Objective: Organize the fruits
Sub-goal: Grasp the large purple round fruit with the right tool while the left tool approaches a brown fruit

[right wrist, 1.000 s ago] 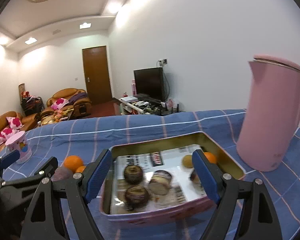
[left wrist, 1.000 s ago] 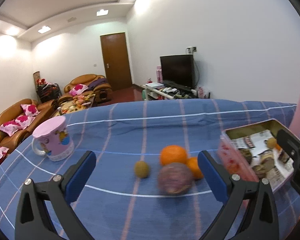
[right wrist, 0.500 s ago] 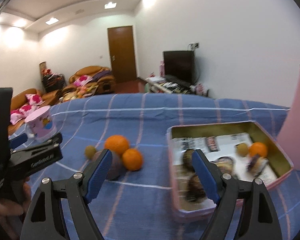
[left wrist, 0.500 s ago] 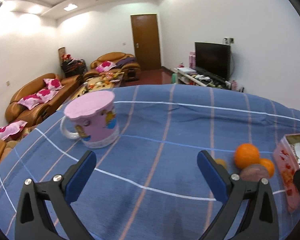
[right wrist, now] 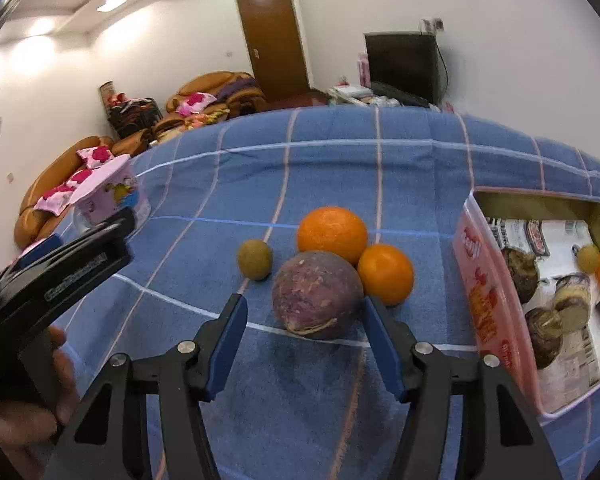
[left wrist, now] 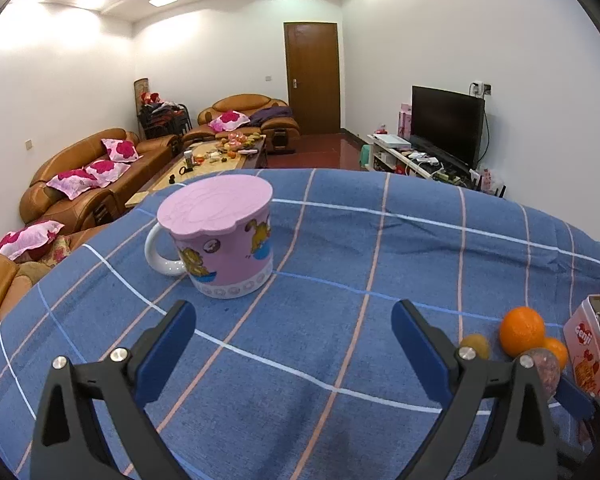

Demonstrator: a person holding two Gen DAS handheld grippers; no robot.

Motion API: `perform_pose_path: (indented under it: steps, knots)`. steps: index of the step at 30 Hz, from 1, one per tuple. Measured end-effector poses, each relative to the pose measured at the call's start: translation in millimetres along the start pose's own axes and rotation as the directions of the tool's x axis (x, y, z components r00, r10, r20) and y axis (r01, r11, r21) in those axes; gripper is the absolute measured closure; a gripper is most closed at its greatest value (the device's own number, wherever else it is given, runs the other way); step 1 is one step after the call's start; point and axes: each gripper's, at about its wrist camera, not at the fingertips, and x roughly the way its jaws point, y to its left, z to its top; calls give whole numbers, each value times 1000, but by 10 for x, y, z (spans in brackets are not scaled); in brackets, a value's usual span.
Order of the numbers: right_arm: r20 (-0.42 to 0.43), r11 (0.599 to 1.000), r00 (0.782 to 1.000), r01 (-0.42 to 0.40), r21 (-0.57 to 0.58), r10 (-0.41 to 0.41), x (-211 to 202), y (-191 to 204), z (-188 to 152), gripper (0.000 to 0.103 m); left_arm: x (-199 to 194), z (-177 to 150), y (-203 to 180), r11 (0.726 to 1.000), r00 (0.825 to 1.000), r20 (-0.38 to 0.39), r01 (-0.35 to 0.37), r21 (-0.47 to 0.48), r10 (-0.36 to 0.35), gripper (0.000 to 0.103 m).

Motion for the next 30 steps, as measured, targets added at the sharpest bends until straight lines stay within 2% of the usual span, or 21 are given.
perform_pose_path:
  steps: [5,7,11,15,19,22,27,30]
  knots:
    - [-28,1000,1000,9,30,-8,134,18,72,41,-2,5,-13,1000,1000,0,8,12,-8,3]
    - [-91,999,996,6,43,-2,260,1,70,42,-1,3,-11,1000,1000,-3,12,13,-12,3]
    - [-82,999,997,12,49,-8,248,-14,103,51,-14,7,-7,1000,1000,-4,21,9,-21,3]
    - [-60,993,995,-80,83,85,172,-115,76,51,2,17,20,998,998,-21,55,-5,-55,3]
    - [26,995,996,-87,41,86,-95,-122,29,51,3,11,20,997,996,-24,81,-2,-81,3]
    - [120,999,992,-42,-35,46,-395,-114,-55,51,-3,3,-52,986,986,-36,163,19,-162,6]
    - [237,992,970,76,-97,-51,-744,-279,-152,51,-20,-73,-349,952,960,-86,278,131,-268,25]
    - [250,994,966,91,-62,-73,-798,-440,-137,51,-26,-130,-558,911,925,-142,374,175,-353,26]
